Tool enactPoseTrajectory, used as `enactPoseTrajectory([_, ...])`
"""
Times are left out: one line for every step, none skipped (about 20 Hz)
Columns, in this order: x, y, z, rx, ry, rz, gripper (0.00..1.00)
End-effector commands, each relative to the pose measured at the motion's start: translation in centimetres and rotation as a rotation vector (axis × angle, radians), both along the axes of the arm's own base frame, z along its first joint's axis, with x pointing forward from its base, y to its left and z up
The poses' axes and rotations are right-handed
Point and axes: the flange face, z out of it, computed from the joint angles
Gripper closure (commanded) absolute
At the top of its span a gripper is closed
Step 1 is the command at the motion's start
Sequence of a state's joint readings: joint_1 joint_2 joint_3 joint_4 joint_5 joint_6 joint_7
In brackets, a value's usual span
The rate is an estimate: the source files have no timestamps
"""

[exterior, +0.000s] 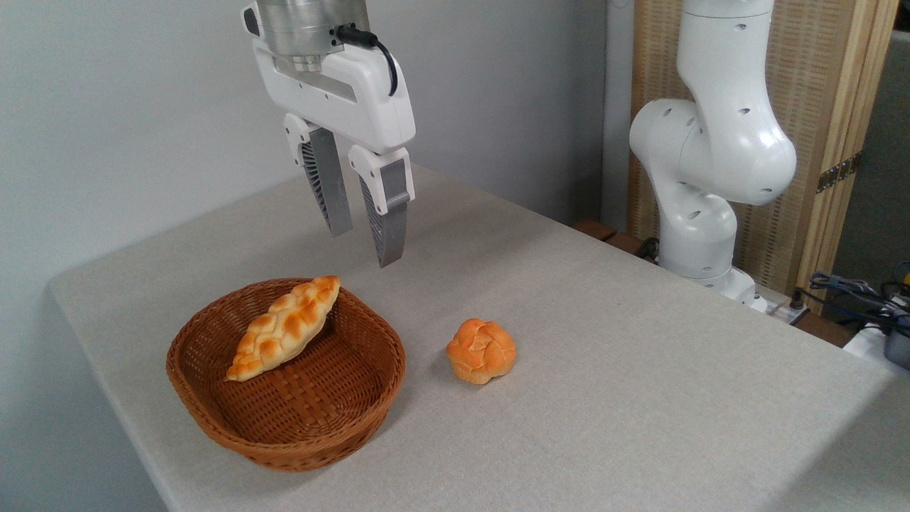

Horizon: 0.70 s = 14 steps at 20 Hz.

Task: Put bread into the basket
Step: 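Move the open gripper over the round orange bun and lower it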

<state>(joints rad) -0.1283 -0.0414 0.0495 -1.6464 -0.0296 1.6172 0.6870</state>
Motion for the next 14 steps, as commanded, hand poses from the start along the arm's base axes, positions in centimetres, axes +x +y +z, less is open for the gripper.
enactPoseTrajectory([-0.6,0.3,0.4,-0.011,0.021,-0.002,0.0])
enactPoseTrajectory([-0.6,0.3,0.4,-0.011,0.022,-0.005,0.0])
enactPoseTrajectory([-0.6,0.3,0.4,-0.012,0.02,-0.007,0.0])
enactPoseTrajectory([-0.7,0.3,0.5,-0.012,0.019,-0.008,0.0])
enactPoseTrajectory([-0.8,0.3,0.6,-0.012,0.017,-0.008,0.0])
enactPoseTrajectory([-0.8,0.3,0.6,-0.012,0.019,-0.01,0.0])
enactPoseTrajectory([-0.8,0.3,0.6,-0.012,0.019,-0.01,0.0])
enactPoseTrajectory([-0.9,0.3,0.6,-0.012,0.019,-0.011,0.0])
enactPoseTrajectory([-1.2,0.4,0.8,-0.013,0.016,-0.013,0.0])
enactPoseTrajectory([-1.8,0.6,0.5,-0.013,0.013,-0.014,0.0])
enactPoseTrajectory([-2.7,0.8,-0.1,-0.015,0.014,-0.02,0.0])
enactPoseTrajectory([-3.6,0.9,-0.5,-0.016,0.008,-0.031,0.0])
enactPoseTrajectory([-4.6,1.0,-1.2,-0.016,0.008,-0.047,0.0])
enactPoseTrajectory([-5.7,1.2,-1.8,-0.016,0.017,-0.055,0.0])
